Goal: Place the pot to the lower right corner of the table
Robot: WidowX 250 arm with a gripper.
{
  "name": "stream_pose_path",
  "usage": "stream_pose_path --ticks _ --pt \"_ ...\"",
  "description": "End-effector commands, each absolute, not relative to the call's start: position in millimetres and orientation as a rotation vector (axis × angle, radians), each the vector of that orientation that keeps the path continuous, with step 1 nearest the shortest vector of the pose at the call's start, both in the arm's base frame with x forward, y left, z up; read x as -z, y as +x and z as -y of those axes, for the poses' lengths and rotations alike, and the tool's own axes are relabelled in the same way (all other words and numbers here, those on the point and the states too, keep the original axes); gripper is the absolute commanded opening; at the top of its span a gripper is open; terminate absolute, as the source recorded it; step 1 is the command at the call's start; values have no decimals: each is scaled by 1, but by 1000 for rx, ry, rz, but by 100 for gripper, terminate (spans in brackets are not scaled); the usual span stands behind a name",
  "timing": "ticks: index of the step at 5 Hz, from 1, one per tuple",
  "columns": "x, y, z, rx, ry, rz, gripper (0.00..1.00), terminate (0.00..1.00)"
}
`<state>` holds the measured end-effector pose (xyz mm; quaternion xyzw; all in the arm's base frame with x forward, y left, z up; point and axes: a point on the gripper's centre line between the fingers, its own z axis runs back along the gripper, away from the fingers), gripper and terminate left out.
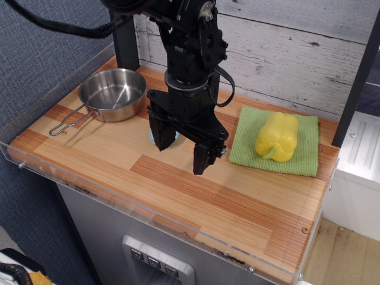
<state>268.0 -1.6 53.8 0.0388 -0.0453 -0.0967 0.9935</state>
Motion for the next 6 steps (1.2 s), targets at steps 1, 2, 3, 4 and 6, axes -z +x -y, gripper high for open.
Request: stream_pose_path --ticks 1,2,3,4,6 --pt "-54 268 2 194 78 91 100 0" --pt "-55 278 -6 187 72 84 100 0" --pt "-73 296 -30 189 111 156 100 0" --pt "-87 323 -58 244 130 207 100 0" --pt "-82 348 -99 204 155 161 100 0"
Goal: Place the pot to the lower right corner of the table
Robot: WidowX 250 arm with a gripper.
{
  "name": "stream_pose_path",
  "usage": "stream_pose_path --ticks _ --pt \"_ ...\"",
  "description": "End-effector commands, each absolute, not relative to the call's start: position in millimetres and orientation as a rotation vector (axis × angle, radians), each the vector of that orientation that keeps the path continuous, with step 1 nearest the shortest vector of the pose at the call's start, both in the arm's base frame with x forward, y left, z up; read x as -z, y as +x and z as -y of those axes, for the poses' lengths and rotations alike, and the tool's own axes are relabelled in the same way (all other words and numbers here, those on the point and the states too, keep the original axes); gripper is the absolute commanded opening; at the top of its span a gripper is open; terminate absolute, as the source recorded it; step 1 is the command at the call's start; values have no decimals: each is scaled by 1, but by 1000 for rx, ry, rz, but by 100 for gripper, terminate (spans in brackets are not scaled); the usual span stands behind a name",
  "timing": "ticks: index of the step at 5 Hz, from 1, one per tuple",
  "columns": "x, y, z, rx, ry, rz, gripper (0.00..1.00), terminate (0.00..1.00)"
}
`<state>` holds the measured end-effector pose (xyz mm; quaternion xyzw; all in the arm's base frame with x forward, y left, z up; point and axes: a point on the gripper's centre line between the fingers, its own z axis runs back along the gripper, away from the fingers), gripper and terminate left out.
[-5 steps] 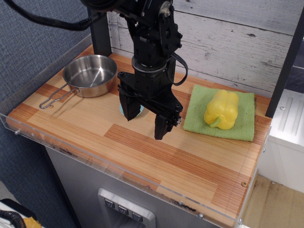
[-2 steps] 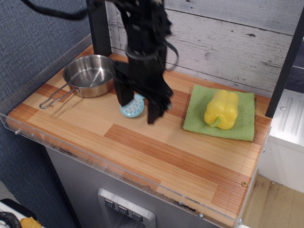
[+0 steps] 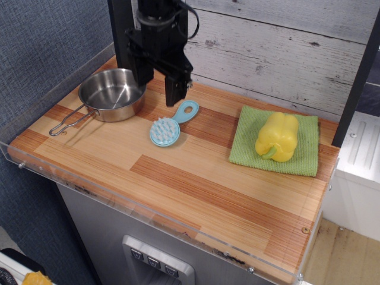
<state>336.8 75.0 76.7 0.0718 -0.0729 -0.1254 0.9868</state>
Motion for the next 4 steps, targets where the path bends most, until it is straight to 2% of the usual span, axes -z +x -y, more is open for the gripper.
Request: stream_pose_path --ticks 1,4 --pt "-73 347 -115 164 147 125 100 0" --pt "-49 344 -126 124 112 47 100 0"
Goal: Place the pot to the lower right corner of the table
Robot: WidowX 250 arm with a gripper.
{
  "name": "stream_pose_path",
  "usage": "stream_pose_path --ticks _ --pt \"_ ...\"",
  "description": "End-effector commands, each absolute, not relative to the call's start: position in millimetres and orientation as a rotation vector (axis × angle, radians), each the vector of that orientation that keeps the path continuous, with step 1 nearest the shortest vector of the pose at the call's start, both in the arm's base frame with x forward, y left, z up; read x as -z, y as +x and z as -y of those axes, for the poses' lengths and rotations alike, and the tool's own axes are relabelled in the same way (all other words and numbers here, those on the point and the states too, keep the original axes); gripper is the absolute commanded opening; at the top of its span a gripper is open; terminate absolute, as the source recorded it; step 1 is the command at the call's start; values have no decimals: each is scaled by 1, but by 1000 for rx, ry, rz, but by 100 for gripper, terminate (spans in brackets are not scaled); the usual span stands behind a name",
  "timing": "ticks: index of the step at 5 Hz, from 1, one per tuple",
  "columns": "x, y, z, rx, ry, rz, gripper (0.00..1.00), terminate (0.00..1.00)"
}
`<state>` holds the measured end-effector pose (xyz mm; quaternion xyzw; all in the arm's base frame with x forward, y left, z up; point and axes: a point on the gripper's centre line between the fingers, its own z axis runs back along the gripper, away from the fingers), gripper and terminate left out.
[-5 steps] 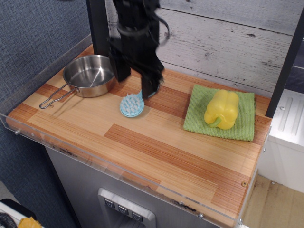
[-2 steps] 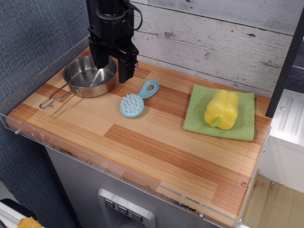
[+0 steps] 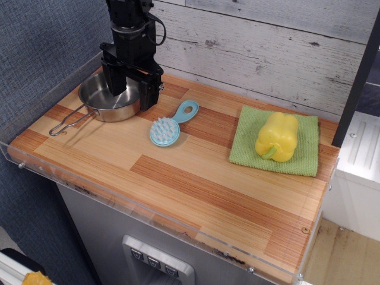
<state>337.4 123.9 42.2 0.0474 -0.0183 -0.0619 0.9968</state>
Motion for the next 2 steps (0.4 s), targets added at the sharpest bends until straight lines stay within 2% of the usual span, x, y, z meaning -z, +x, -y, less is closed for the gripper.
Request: stream_pose_path --ticks 1,2 --pt "-46 345 -125 132 110 31 100 0" --pt "-43 344 -126 131 102 18 100 0"
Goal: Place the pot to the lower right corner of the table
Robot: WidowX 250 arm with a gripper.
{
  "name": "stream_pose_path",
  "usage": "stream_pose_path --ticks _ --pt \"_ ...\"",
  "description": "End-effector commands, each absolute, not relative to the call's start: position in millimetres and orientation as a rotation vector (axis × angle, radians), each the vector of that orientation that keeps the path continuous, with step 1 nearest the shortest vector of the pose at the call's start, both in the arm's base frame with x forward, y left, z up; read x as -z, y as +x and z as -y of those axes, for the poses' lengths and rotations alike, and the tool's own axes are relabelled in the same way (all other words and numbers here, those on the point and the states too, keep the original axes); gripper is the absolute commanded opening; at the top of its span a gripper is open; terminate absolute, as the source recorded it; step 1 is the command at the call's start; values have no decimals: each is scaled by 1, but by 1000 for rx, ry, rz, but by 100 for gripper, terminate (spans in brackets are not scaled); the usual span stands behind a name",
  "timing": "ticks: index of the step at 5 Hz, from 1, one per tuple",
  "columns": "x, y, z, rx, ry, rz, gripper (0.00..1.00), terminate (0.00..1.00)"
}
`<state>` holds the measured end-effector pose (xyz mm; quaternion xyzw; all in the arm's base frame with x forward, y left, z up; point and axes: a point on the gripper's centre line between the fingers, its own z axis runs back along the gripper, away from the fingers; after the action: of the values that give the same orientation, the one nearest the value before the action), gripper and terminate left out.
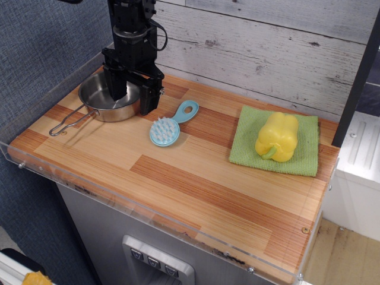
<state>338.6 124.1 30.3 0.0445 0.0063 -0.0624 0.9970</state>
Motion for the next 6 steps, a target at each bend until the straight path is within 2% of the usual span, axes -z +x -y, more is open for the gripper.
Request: stream_pose_path --ticks 1,5,6 --pt "-44 341 -126 116 104 36 0 0" --pt "-46 341 -118 126 104 37 0 0" --pt "-56 336 -116 154 117 36 0 0"
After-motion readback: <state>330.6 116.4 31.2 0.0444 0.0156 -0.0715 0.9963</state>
